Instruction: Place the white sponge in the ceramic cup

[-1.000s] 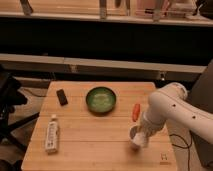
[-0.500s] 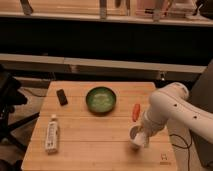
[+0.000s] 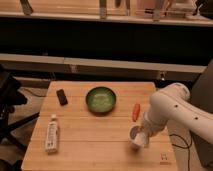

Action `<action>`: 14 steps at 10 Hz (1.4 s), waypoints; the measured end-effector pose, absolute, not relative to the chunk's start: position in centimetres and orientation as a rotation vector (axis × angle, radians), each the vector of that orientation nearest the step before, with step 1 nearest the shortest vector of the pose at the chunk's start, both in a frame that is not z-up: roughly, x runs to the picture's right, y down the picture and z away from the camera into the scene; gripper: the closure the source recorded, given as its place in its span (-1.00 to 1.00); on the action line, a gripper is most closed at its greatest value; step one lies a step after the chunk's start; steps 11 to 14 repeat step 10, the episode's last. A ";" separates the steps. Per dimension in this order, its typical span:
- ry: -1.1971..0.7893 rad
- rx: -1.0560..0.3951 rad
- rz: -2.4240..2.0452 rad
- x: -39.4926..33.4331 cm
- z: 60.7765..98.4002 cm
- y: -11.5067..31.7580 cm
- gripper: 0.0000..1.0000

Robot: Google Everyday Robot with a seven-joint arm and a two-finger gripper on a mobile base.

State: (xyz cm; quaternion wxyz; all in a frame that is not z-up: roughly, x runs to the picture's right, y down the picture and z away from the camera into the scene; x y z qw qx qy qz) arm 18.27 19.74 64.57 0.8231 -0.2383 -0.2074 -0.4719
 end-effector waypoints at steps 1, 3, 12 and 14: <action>-0.439 -0.477 -1.028 17.3 64.3 19.6 0.08; -0.425 -0.442 -1.034 17.3 64.1 19.6 -0.32; -0.389 -0.409 -1.020 17.2 64.5 19.6 -0.55; -0.389 -0.409 -1.020 17.2 64.5 19.6 -0.55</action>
